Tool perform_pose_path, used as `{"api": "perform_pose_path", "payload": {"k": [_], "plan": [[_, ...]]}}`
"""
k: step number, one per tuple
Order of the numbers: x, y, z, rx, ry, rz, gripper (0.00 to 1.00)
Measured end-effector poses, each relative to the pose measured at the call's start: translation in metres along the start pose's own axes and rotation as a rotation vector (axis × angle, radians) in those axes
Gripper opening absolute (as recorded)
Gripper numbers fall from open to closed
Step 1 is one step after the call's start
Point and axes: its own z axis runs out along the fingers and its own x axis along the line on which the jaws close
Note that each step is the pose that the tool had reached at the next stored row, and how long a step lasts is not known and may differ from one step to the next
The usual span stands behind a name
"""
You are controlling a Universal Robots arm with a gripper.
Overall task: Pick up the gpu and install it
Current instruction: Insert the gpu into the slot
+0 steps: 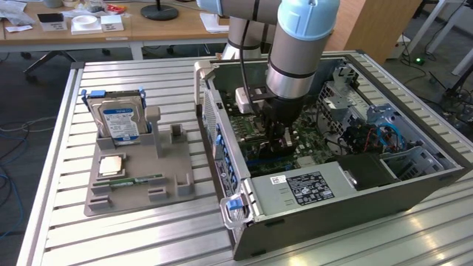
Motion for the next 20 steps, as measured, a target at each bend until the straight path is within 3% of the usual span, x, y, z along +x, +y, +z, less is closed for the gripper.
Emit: {"api": "perform_pose_path", "payload": {"k": [20], "plan": [[0.0,-0.0003,0.0,0.0002,0.0003,0.008,0.27]]}}
